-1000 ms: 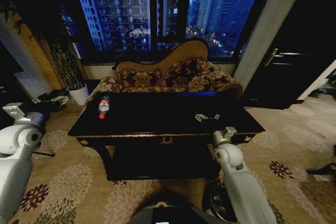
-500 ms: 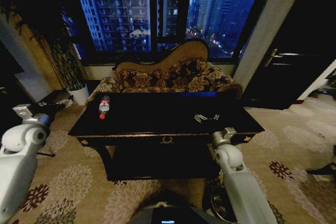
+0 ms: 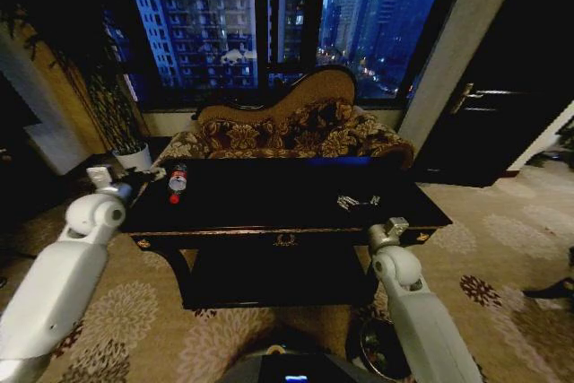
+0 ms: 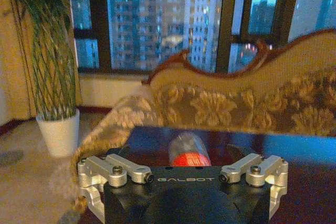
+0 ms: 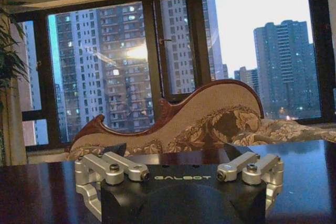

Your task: Move to the front of the table and place the trash on the table into the trash bin.

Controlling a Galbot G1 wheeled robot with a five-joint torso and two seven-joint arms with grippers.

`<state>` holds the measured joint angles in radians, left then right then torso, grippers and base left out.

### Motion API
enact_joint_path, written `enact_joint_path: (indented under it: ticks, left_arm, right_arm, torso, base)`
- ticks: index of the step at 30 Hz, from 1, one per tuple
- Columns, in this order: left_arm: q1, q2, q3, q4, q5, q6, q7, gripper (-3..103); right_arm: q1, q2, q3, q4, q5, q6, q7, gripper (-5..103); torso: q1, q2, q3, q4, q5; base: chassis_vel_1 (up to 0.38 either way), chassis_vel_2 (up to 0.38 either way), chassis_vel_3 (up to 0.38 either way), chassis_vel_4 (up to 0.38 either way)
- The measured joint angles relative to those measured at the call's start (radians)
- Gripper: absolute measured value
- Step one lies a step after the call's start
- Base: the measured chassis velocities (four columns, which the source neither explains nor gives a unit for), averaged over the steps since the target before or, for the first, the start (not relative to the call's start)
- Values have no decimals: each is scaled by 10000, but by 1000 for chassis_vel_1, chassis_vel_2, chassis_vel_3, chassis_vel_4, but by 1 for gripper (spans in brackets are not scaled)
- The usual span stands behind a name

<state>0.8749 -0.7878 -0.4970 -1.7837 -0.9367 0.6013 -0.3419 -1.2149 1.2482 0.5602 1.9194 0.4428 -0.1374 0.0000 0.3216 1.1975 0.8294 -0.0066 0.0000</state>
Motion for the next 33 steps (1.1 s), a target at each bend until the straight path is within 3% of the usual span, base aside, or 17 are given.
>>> enact_joint_path:
  ticks: [3, 10, 33]
  left_arm:
    - [-359, -30, 394, 361, -357, 392, -261, 100]
    - [-870, -130, 762, 1183, -456, 550, -128, 100]
    - [-827, -471, 776, 1581, -320, 513, 138, 100]
  right_arm:
    - [-22, 60, 7, -189, 0, 209, 0, 100]
    - [-84, 132, 120, -326, 11, 400, 0, 100]
    - [-58, 4, 65, -210, 3, 471, 0, 100]
  torso:
    - [0, -1, 0, 2, 1]
    - [0, -1, 0, 1, 0]
    - [0, 0, -1, 0, -1]
  base:
    - [0, 0, 0, 0]
    - [0, 0, 0, 0]
    - [0, 0, 0, 0]
